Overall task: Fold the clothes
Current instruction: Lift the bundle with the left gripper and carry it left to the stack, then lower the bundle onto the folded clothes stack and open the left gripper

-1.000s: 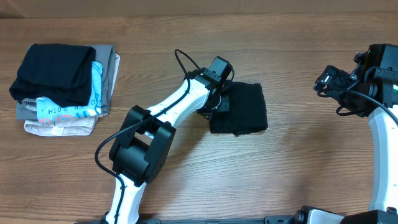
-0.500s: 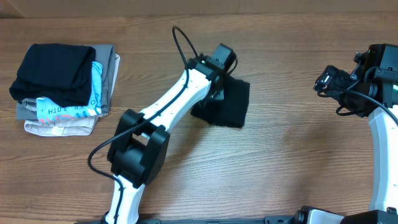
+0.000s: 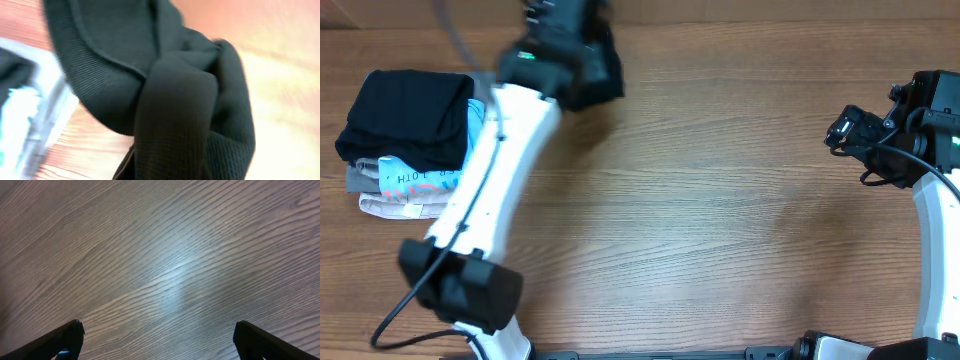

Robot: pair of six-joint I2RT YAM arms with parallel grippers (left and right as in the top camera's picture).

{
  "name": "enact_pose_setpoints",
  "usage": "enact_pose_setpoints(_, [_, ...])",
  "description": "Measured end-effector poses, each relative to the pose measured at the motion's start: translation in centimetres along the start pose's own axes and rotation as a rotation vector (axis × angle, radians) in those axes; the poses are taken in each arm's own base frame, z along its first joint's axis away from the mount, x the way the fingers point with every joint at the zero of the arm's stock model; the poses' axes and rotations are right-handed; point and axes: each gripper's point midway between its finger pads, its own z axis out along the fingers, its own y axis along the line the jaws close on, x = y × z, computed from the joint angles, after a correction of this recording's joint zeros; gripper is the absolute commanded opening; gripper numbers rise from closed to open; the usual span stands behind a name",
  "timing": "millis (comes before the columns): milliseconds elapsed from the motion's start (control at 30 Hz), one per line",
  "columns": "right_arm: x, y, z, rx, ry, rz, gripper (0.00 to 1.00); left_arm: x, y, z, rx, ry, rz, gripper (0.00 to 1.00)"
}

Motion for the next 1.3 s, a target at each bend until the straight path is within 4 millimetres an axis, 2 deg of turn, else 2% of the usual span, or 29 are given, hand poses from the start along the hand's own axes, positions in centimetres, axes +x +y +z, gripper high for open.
enact_pose_setpoints(167, [0.0, 0.0, 0.0, 0.0, 0.0, 0.0, 1.0, -4.3, 7.4, -0.5, -0.056, -0.052, -0.151, 0.04])
enact_pose_setpoints(367, [0.0, 0.0, 0.0, 0.0, 0.0, 0.0, 1.0, -6.6, 16.4, -0.1, -0.072, -0.047, -0.4, 0.04])
enact_pose_setpoints(533, [0.0, 0.0, 0.0, 0.0, 0.0, 0.0, 1.0, -9.0, 22.0, -0.5, -0.041, -0.111, -0.575, 0.04])
enact_pose_setpoints(600, [0.0, 0.0, 0.0, 0.0, 0.0, 0.0, 1.0, -9.6, 23.4, -0.7, -0.038, -0.133, -0.622, 0.04])
enact_pose_setpoints(767, [0.0, 0.0, 0.0, 0.0, 0.0, 0.0, 1.0, -11.1, 25.0, -1.1, -0.009, -0.193, -0.704, 0.04])
enact_pose_setpoints(867, [0.0, 0.0, 0.0, 0.0, 0.0, 0.0, 1.0, -12.0, 25.1, -1.3, 0.012, -0.227, -0.715, 0.04])
enact_pose_setpoints(967, [0.0, 0.0, 0.0, 0.0, 0.0, 0.0, 1.0, -12.1, 25.0, -0.9, 0.017, -0.225, -0.721, 0.04])
enact_pose_setpoints(1133, [0.0, 0.0, 0.0, 0.0, 0.0, 0.0, 1.0, -11.3, 25.5, 1.8, 0.002, -0.185, -0.735, 0.04])
enact_pose_setpoints(1300, [0.0, 0.0, 0.0, 0.0, 0.0, 0.0, 1.0, -9.2, 26.8, 5.6, -0.04, -0.105, -0.756, 0.04])
